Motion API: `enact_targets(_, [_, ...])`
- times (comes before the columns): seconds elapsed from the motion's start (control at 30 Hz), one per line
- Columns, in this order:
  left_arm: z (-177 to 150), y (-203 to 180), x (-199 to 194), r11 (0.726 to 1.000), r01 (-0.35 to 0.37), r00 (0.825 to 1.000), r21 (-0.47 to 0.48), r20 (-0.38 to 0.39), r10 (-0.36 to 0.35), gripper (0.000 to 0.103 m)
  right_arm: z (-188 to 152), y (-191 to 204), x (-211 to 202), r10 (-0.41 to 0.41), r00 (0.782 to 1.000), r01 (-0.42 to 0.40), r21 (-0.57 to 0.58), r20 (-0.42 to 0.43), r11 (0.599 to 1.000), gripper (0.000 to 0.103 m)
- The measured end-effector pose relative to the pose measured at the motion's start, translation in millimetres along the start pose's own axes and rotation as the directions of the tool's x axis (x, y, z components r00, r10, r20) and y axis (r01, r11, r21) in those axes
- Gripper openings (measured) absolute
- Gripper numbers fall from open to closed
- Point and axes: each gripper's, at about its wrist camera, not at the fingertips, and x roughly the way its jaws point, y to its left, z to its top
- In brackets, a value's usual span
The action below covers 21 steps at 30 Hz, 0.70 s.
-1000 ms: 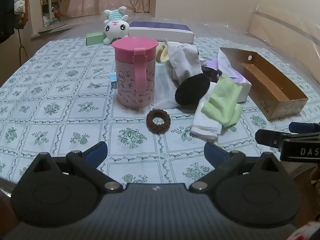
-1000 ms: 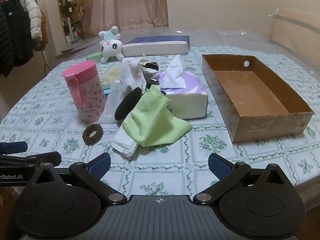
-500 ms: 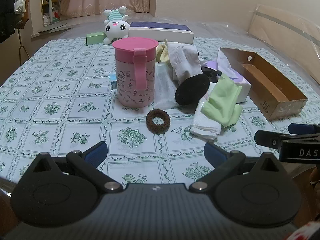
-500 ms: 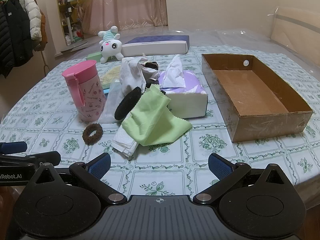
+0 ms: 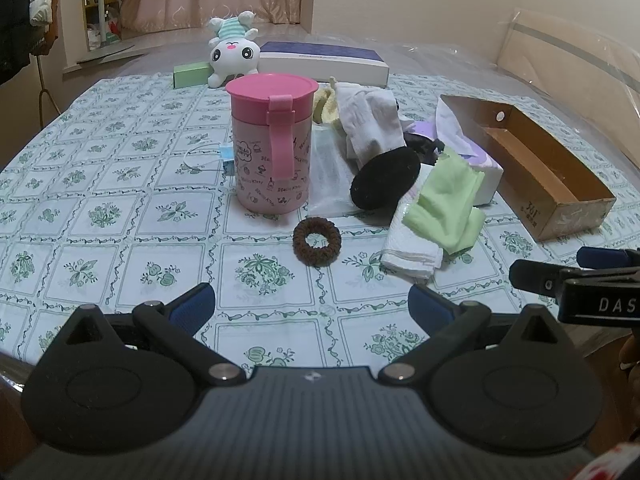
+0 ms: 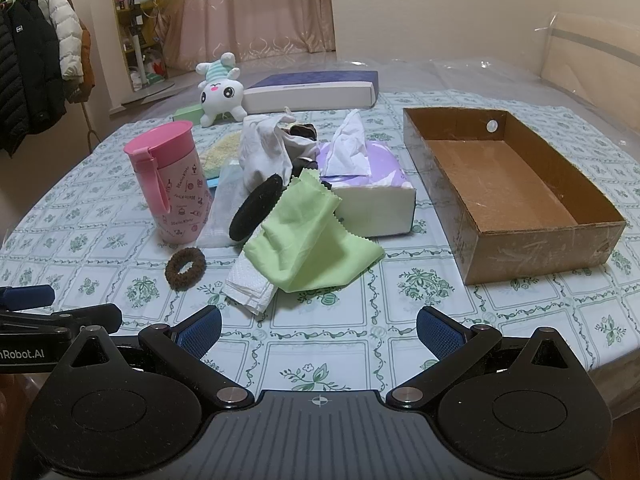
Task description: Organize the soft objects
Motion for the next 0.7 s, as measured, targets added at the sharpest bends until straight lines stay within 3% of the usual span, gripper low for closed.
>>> enact_targets(0.7, [0.1, 0.6, 0.4, 1.0, 0.004, 1.0, -0.006, -0.004, -0.004, 0.102, 0.3, -0.1, 1.1, -0.001, 1.0, 0.001, 0.002, 0.001, 1.0, 0.103])
